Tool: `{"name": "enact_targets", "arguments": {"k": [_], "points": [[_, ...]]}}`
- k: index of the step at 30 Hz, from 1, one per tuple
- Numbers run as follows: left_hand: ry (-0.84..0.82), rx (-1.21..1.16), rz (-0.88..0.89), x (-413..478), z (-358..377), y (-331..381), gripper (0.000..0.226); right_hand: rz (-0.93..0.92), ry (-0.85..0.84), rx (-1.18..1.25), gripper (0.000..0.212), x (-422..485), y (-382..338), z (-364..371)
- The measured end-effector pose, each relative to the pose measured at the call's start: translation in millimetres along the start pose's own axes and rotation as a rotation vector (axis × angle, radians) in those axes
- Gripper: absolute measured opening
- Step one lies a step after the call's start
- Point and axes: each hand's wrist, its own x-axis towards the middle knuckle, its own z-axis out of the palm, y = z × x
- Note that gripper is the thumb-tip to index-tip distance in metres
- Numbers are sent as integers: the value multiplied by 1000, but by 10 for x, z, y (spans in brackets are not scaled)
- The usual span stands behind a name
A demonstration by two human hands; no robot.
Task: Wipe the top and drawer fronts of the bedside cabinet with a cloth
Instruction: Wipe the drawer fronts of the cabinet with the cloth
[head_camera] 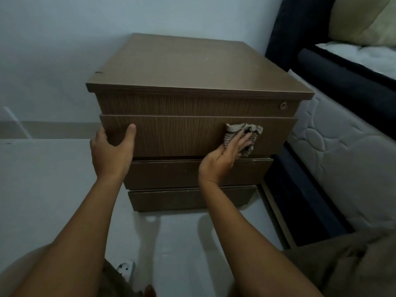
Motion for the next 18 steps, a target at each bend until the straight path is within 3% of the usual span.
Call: {"name": "enact_targets", "arguments": {"k": [4,6,12,16,18], "points": [[-16,-65,-4,-3,-43,16,30,-121,-100,-46,64,-238,-133,182],[-32,-104,-23,-7,-84,43,24,-173,-144,-63,65,-368,-201,288],[-40,-112,-165,59,-208,94,49,-365,-337,-126,64,-752,-305,531],[-139,-163,-206,150,-376,73,78,-487,-523,-173,61,-997,-350,661],[-190,-170,-194,169,-446,86,80,-566,-640,-202,60,-1086,-367,705]]}}
